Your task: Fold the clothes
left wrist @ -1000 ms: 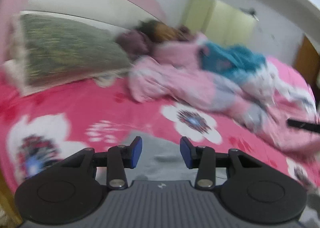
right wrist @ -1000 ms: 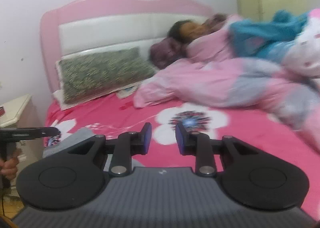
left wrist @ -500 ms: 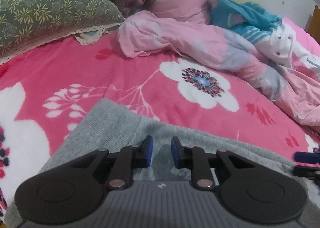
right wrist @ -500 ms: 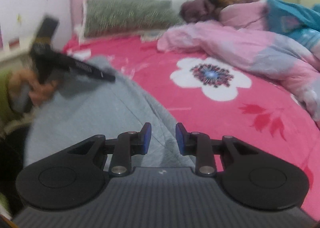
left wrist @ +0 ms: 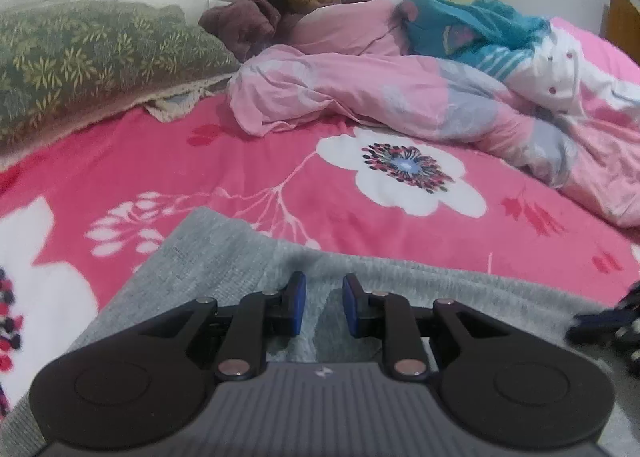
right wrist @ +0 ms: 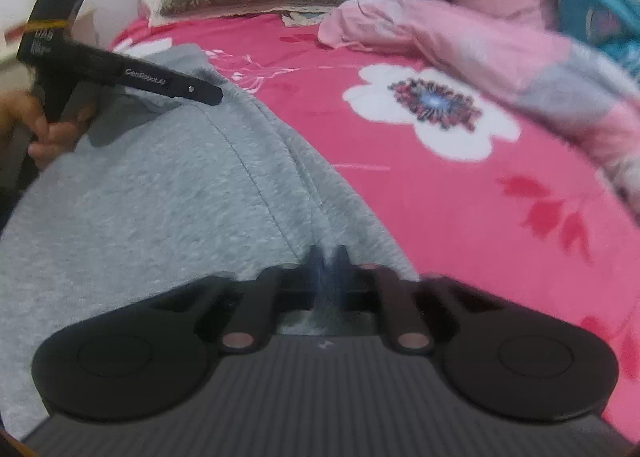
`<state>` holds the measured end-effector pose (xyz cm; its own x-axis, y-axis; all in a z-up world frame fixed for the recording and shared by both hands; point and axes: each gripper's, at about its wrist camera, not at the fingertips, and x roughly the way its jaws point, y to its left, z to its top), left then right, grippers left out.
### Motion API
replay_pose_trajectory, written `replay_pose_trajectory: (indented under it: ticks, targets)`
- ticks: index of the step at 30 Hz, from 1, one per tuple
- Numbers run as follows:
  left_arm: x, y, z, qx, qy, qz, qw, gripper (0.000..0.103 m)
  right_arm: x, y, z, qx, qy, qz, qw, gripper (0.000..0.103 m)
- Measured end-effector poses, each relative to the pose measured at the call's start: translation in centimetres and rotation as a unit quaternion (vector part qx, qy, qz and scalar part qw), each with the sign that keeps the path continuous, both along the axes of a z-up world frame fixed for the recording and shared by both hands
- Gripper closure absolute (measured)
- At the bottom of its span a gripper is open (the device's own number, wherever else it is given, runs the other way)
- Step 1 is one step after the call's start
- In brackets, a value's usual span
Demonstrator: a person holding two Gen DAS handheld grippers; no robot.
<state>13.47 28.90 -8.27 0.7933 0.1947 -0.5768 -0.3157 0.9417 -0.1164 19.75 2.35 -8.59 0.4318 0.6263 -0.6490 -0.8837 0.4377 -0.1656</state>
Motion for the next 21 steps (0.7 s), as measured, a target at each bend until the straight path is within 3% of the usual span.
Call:
replay_pose_trajectory:
  ticks: [5,10,13,16,19,21]
  targets:
    - [0.2,-0.7,1.3,0.023,-0.011,0.019,0.9995,0.081,-0.7,-0.5,2.7,0.021,-0.064,-0.025,0.997,0.103]
    - [1.2,-0.3,0.2,0.016,0.003,0.027,0.9995,0.081,1.5,0.1,-0.3,-0.030,-0.103,-0.078,0.991,0.103]
    - [1.2,-1.0,-0.3,0.044,0.007,0.023,0.9988,0.081,4.2,-1.4,-2.7,-0.013,-0.038,-0.130,0.991,0.103]
    - [1.3,-1.2,-0.3,0.051,0.011,0.020,0.9985,0.080,4.6,-3.3,-0.6,0.040,-0.031,-0.158,0.986,0.102]
    - [1.2,-1.1,-0.3,0.047,0.010,0.021,0.9986,0.080,4.0,-4.8,1.7,0.100,0.008,-0.117,0.988,0.100]
    - [1.2,-1.2,-0.3,0.047,0.009,0.023,0.9986,0.080,3.3,-4.6,2.5,0.107,0.030,-0.075,0.991,0.090]
